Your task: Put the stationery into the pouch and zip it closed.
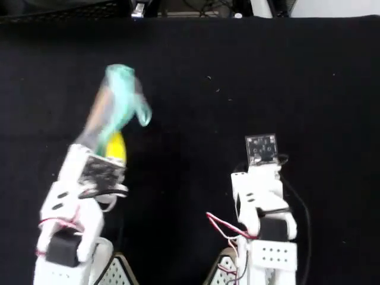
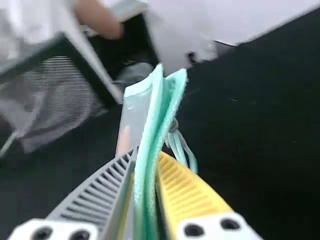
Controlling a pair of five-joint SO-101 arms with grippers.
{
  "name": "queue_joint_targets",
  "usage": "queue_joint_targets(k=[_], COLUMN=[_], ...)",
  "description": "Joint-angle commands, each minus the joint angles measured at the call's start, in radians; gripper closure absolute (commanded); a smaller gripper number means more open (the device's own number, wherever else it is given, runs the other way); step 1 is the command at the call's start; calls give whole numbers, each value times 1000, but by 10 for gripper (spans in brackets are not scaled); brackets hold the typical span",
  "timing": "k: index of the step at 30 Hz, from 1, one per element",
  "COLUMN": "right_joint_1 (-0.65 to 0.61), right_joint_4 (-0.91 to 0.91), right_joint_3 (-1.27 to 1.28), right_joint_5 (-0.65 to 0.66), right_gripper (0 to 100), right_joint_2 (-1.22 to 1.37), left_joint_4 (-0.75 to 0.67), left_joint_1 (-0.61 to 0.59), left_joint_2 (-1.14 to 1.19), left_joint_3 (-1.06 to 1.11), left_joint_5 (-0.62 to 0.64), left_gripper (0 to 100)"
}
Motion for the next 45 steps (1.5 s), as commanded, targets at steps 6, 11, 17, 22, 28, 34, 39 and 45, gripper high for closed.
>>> queue_joint_targets(k=[6,11,17,22,28,34,39,45], right_joint_1=[11,11,11,11,11,11,11,11], right_joint_4=[138,132,135,137,137,133,135,137], right_joint_3=[-2,-2,-2,-2,-2,-2,-2,-2], right_joint_5=[-8,-8,-8,-8,-8,-8,-8,-8], right_gripper=[984,984,984,984,984,984,984,984], right_joint_2=[-153,-153,-153,-153,-153,-153,-153,-153], left_joint_4=[18,12,64,110,-29,-43,-55,-118], left_joint_1=[94,101,102,102,111,113,127,180], left_joint_2=[12,12,98,434,744,747,715,763], left_joint_3=[54,58,-53,-246,-268,-305,-407,-570], left_joint_5=[75,103,316,347,391,618,623,614], left_gripper=[970,956,814,803,736,731,730,730])
